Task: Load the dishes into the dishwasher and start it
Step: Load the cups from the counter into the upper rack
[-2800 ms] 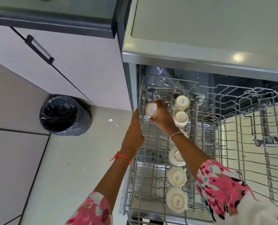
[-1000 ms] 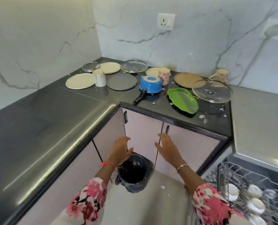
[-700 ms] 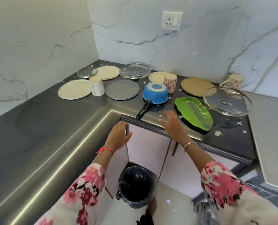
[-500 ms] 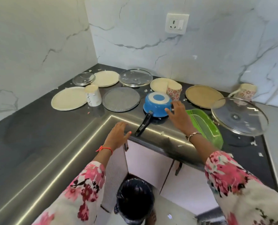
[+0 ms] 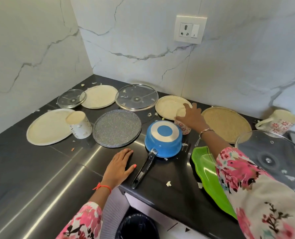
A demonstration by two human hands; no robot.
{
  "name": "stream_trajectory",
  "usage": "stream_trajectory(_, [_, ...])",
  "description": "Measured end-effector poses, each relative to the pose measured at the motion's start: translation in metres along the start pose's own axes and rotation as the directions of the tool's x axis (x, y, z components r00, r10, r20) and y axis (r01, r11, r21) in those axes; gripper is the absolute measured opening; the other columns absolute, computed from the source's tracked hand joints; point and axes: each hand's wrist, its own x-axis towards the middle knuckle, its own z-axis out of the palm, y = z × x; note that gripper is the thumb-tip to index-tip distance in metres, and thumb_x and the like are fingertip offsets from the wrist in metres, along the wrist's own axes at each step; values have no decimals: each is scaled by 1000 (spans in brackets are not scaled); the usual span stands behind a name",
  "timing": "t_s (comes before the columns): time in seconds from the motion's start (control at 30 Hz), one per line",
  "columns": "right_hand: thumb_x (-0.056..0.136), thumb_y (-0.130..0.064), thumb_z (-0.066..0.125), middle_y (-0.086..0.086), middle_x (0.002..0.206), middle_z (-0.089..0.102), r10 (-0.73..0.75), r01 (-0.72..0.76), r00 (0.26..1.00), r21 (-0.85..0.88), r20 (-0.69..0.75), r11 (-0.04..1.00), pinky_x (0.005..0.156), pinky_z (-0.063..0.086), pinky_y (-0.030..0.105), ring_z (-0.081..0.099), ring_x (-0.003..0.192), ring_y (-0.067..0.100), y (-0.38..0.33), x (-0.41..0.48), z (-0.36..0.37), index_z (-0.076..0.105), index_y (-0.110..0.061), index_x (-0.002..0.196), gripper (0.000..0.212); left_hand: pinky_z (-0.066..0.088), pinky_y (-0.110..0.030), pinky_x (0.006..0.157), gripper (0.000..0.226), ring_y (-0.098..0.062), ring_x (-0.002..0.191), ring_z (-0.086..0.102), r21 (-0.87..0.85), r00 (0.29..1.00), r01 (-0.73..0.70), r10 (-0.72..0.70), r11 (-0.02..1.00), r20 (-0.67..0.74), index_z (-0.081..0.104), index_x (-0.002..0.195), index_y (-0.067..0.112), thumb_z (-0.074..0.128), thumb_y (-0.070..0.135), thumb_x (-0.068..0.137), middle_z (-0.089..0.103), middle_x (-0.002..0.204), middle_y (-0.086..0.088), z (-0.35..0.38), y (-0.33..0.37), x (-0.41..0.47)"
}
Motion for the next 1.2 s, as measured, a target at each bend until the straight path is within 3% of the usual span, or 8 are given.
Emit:
stream_trajectory(0.1, [85,-47,58,16,150,11,24,-25,996,12,87,1000,106,29,54,15,135,44,-2,14,5,19,-19,145,77,8,-29,117,92,-13,141,19,25,1000,-10,9,1000,30,23,146,20,-3,76,78,23,152,3,4,-4,1])
stream_trajectory(0.23, [84,-36,62,17,149,12,41,-42,989,5,145,999,106,28,51,14,134,45,0,25,10,19,-20,145,76,-5,-23,114,87,-4,142,0,44,999,-22,19,999,50,11,148,24,-7,74,79,4,154,14,6,-5,-1])
stream_trajectory(0.43, [81,-30,67,20,143,20,30,-39,993,79,114,996,104,31,48,18,132,46,3,32,12,30,-19,141,71,-10,-19,111,81,-6,142,2,63,998,-21,17,998,61,10,148,25,-4,72,83,3,153,15,7,-7,0])
stream_trajectory(0.67, [72,-29,75,18,132,33,43,-30,997,178,-69,984,96,38,45,31,123,43,16,10,-18,41,-19,135,72,-6,-25,114,102,-4,142,-6,18,992,-7,4,1000,126,7,148,25,-13,83,67,-3,152,17,1,-4,1])
stream_trajectory(0.77, [68,-29,77,16,126,37,44,-6,982,198,-185,980,89,41,41,37,118,40,17,-23,-45,46,-19,129,69,1,-30,116,97,-9,143,2,-51,983,20,-10,998,185,15,148,18,12,80,73,6,156,8,-11,0,2])
stream_trajectory(0.87, [67,-30,77,14,124,39,54,-7,964,177,-260,984,85,42,41,39,116,38,16,-73,-65,49,-22,126,66,7,-36,117,68,-15,144,11,-40,992,39,-33,998,122,22,146,14,43,49,92,18,155,0,-21,13,-15])
stream_trajectory(1.1, [64,-40,77,11,125,42,92,-41,954,179,-285,983,88,43,40,43,117,34,17,-243,-55,49,-25,127,71,9,-37,115,73,-20,142,17,-58,999,-9,6,998,-50,36,139,11,52,56,83,32,148,-4,-6,69,-144])
stream_trajectory(1.2, [62,-40,79,14,125,46,83,-39,963,171,-255,985,90,43,39,48,114,34,25,-339,-30,50,-22,127,73,17,-41,113,71,-24,137,28,-76,998,-48,45,996,-40,45,131,9,51,57,79,42,140,-7,19,101,-219])
